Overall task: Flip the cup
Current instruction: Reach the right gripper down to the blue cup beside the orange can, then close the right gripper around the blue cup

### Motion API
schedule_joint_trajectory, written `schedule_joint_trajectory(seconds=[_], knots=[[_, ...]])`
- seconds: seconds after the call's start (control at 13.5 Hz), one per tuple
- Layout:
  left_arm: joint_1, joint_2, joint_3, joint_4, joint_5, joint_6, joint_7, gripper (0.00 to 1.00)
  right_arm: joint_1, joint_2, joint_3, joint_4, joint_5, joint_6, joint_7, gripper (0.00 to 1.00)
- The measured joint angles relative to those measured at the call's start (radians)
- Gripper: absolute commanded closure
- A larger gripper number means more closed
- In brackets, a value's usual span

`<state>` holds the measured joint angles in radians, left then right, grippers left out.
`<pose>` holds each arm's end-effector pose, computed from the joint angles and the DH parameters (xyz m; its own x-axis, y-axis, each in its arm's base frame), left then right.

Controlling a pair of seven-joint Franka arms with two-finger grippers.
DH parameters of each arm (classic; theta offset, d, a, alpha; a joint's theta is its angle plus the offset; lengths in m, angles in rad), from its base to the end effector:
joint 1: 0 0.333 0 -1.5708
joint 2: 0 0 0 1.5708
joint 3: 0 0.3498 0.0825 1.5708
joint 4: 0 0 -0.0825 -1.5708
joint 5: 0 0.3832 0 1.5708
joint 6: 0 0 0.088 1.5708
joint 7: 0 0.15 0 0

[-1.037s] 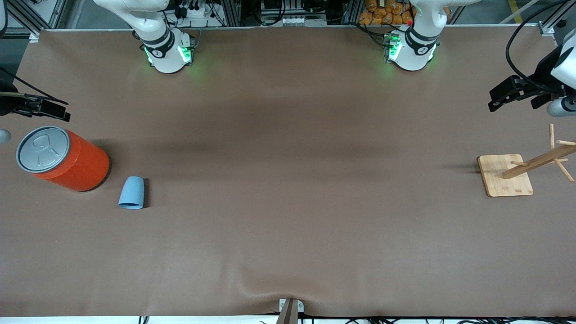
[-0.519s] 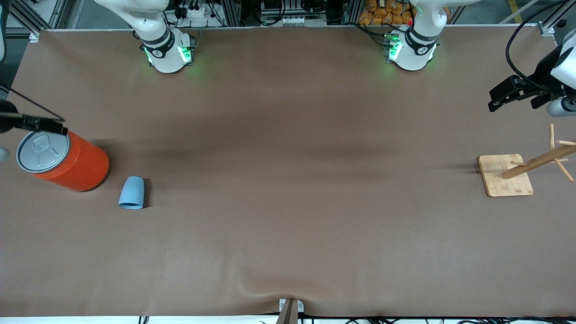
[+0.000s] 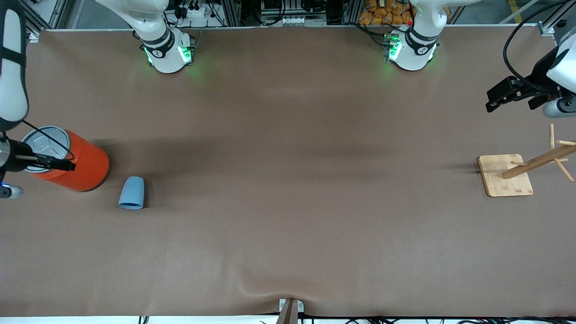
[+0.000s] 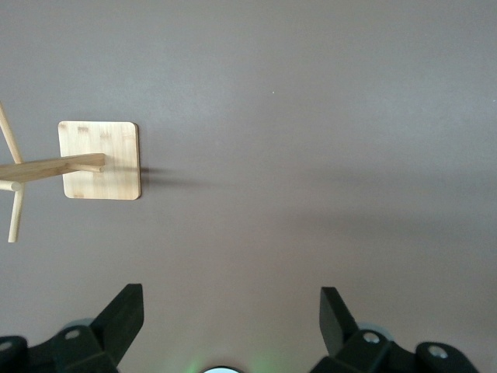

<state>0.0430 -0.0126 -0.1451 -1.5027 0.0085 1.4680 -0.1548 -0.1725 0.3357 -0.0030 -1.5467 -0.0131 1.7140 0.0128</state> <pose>0.5354 -0.0541 0.6450 0.9984 0.0536 -0.0204 0.0533 -0.9985 -0.0136 0.6346 -0.1141 0.4345 0.9688 -0.1829 -0.1674 -0.1829 -0.9830 0.0156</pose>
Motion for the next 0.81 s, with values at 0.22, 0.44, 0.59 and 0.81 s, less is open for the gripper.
schedule_joint_trajectory(seconds=[0.22,0.44,0.59,0.81], knots=[[0.0,0.0,-0.002,0.0,0.0,-0.003,0.0,0.0,0.037,0.056,0.008,0.0,0.0,0.08,-0.001,0.0],[0.0,-0.002,-0.002,0.001,0.0,-0.009,0.0,0.0,0.054,0.104,0.01,-0.001,0.0,0.138,-0.05,0.0],[0.0,-0.004,-0.002,0.002,0.0,-0.01,0.0,0.0,0.083,0.143,0.01,-0.003,0.0,0.181,-0.06,0.0],[0.0,-0.007,-0.002,0.003,0.0,-0.012,0.0,0.0,0.113,0.2,0.01,-0.076,-0.005,0.315,-0.073,0.0]])
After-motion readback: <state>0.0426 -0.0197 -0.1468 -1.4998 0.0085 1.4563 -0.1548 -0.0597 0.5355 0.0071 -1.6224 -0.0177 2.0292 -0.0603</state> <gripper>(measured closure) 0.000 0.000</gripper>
